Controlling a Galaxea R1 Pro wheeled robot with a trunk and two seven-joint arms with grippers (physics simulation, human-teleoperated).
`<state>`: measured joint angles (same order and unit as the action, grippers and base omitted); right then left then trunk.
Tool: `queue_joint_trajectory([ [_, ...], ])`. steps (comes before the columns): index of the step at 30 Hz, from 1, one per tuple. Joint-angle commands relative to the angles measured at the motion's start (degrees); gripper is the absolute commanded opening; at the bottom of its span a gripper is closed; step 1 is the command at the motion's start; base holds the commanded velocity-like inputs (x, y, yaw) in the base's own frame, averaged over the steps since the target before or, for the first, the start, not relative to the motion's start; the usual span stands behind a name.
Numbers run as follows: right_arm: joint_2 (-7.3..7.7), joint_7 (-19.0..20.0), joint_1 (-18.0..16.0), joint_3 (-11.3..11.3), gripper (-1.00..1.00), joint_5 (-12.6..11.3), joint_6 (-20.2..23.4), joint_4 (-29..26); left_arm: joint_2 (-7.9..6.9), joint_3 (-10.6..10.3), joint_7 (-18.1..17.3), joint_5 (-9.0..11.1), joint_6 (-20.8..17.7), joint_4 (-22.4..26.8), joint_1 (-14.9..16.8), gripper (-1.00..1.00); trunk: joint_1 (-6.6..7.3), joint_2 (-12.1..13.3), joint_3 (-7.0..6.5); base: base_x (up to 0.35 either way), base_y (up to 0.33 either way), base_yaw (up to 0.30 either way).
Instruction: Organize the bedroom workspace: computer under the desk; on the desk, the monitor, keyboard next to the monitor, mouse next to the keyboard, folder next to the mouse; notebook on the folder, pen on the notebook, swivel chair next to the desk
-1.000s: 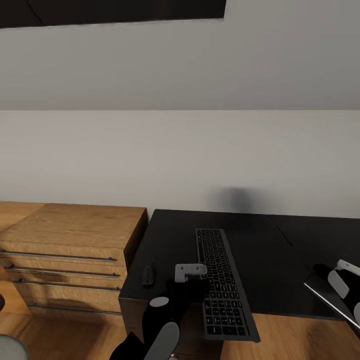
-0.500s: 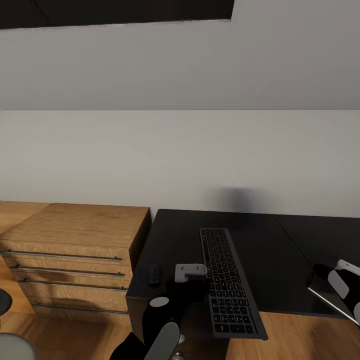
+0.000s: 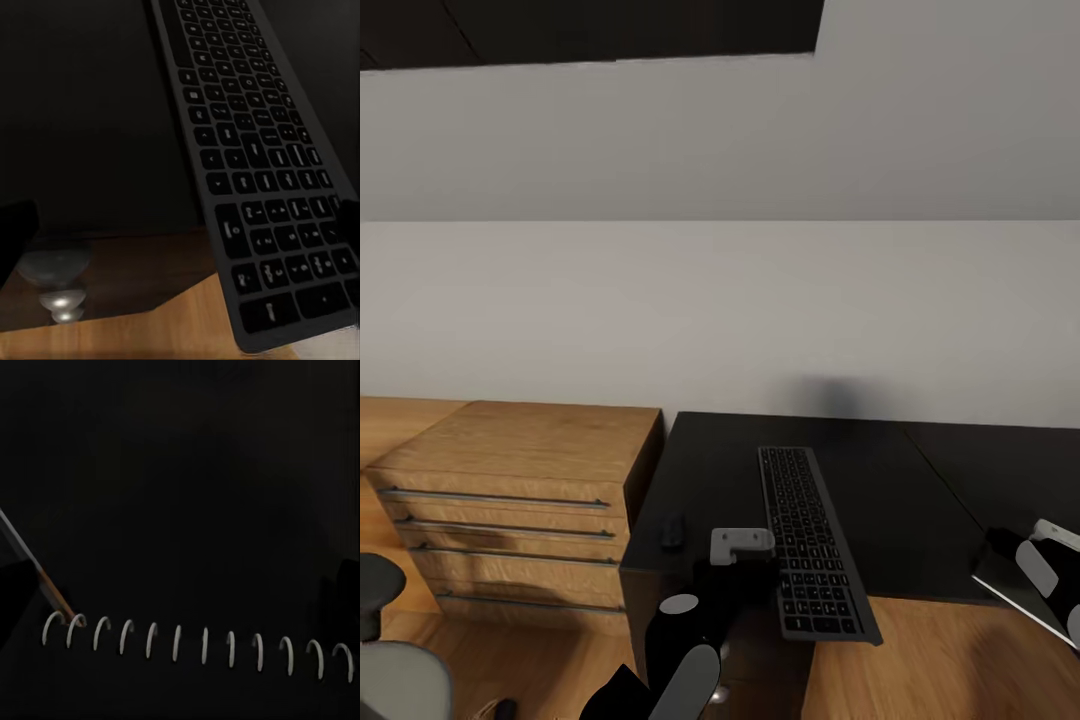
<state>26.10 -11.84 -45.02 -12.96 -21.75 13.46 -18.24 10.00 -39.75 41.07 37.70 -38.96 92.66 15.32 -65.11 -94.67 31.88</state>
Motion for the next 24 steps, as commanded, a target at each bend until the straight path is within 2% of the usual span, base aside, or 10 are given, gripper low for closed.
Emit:
queue_joint_trajectory([
  [1, 0.0, -0.3, 0.0, 0.0, 1.0, -0.6, 0.2, -0.1, 0.0, -0.1, 0.6, 0.6, -0.1, 0.1, 0.1, 1.0, 0.01, 0.0, 0.06, -0.118, 0.0, 0.0],
  [8, 0.0, -0.3, 0.0, 0.0, 1.0, -0.6, 0.2, -0.1, 0.0, 0.0, 0.6, 0.6, -0.1, 0.1, 0.1, 1.0, 0.01, 0.0, 0.06, -0.18, 0.005, 0.0],
  [19, 0.02, -0.3, 0.0, 0.0, 1.0, -0.6, 0.2, -0.1, 0.0, 0.0, 0.5, 0.6, -0.1, 0.1, 0.1, 1.0, 0.01, 0.0, 0.06, -0.024, 0.001, 0.0],
  [24, 0.01, -0.3, 0.0, 0.0, 1.0, -0.6, 0.2, -0.1, 0.0, 0.0, 0.5, 0.6, -0.1, 0.1, 0.0, 1.0, 1.11, 2.0, -0.83, -0.001, 0.0, 0.0],
])
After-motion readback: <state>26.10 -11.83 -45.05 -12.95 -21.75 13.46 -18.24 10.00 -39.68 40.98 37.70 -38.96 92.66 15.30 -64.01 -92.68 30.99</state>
